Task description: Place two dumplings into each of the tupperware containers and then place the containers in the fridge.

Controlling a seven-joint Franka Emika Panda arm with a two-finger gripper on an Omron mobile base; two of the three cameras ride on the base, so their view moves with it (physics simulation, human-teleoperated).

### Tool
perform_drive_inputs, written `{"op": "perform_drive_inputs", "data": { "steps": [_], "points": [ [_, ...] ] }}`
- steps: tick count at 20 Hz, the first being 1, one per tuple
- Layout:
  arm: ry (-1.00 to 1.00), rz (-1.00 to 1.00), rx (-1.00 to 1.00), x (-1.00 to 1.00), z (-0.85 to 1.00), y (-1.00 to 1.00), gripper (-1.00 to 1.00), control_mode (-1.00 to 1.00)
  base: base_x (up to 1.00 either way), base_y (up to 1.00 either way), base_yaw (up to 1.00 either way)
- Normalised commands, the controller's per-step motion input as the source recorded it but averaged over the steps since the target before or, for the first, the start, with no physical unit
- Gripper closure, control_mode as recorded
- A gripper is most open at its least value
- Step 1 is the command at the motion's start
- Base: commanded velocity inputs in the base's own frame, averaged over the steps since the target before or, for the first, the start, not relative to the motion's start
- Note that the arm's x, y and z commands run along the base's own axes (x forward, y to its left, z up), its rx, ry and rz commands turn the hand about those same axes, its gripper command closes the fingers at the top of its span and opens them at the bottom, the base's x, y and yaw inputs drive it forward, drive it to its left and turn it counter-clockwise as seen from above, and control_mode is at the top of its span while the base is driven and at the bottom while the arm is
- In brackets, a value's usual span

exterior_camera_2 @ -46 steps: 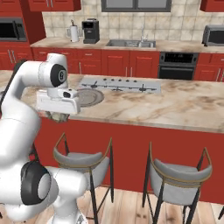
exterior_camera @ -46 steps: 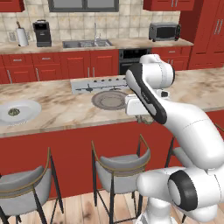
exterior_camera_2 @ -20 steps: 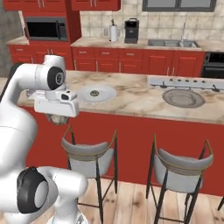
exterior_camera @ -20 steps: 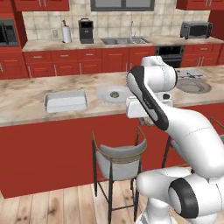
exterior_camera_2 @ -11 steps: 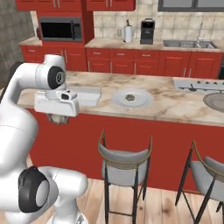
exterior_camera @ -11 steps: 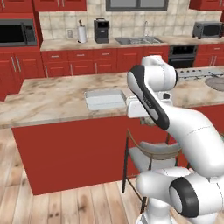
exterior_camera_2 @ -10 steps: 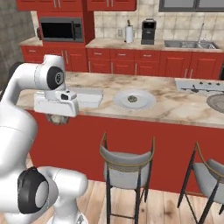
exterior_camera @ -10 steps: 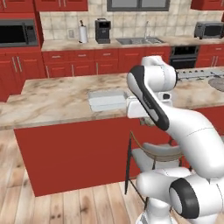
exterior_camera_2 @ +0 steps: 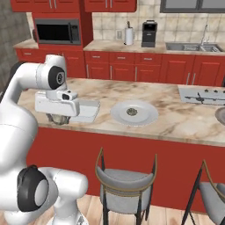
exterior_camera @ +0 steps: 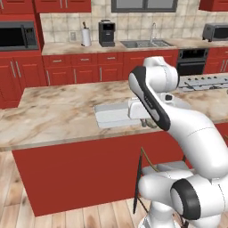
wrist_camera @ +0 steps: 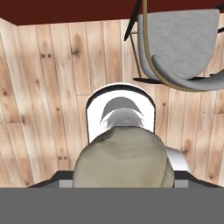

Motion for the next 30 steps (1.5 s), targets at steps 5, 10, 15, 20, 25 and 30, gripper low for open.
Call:
{"op": "perform_drive_inputs", "data": {
  "steps": [5,10,15,20,25,30],
  "points": [
    [0.0,0.0,0.0,0.0,0.0,0.0,1.0,1.0,0.44,0.15,0.0],
    [0.0,0.0,0.0,0.0,0.0,0.0,1.0,1.0,0.03,0.41,0.0],
    [0.0,0.0,0.0,0.0,0.0,0.0,1.0,1.0,0.28,0.22,0.0],
    [0.0,0.0,0.0,0.0,0.0,0.0,1.0,1.0,0.53,0.02,0.0],
    [0.03,0.0,0.0,0.36,0.0,0.01,1.0,-1.0,0.35,0.02,0.0],
    [0.09,0.0,0.0,1.0,0.0,0.0,1.0,-1.0,0.0,0.0,0.0]
  ]
}}
